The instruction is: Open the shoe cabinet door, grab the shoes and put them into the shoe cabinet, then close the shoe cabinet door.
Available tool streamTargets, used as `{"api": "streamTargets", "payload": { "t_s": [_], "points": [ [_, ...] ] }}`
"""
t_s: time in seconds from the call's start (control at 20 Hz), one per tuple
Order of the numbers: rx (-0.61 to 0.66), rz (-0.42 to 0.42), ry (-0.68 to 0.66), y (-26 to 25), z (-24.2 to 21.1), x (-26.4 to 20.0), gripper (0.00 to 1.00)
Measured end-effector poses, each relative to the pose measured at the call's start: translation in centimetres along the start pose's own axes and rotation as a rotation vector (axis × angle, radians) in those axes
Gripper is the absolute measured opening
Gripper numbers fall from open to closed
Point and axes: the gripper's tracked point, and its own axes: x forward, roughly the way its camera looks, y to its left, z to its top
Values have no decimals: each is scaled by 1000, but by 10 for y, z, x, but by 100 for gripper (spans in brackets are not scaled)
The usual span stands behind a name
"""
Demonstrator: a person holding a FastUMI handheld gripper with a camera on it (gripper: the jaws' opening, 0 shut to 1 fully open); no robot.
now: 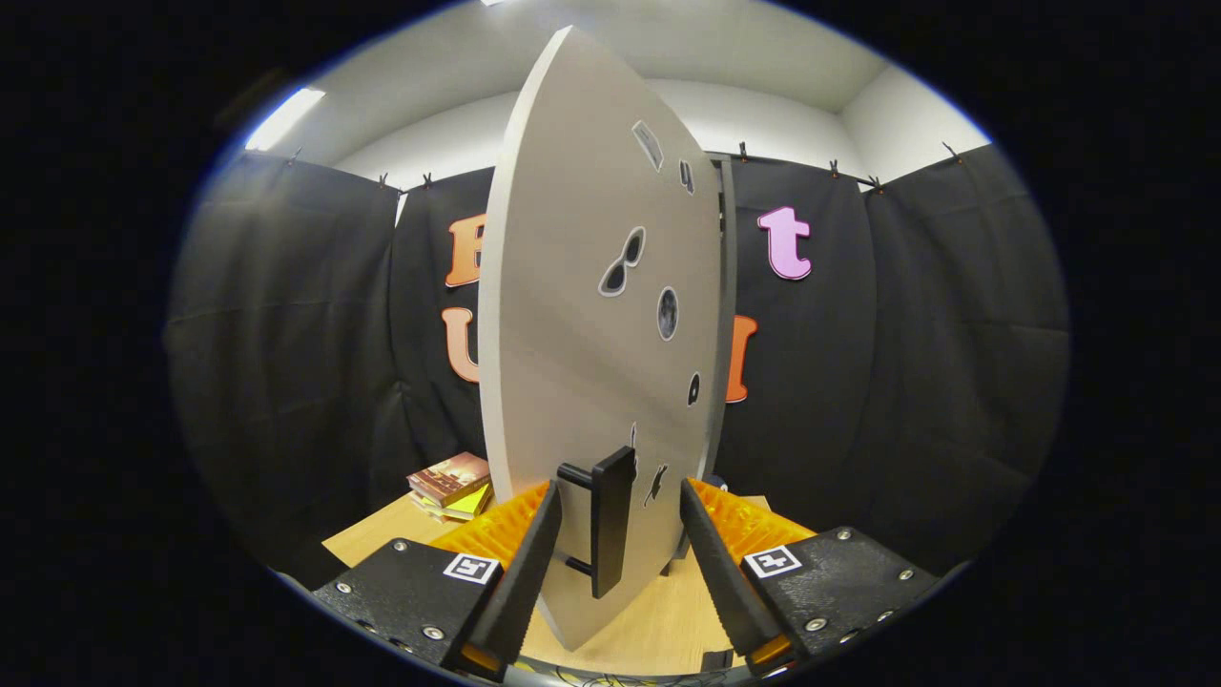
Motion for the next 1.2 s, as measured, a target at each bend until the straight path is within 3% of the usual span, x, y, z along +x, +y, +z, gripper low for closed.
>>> {"api": "streamTargets", "payload": {
  "t_s": [0.3, 0.55, 0.85, 1.2],
  "points": [
    [12, 45, 5, 53, 1, 28, 79],
    [50, 102, 23, 109, -4, 85, 79],
    [87, 66, 8, 148, 3, 159, 79],
    [125, 28, 0, 160, 9, 207, 79]
  ]
}}
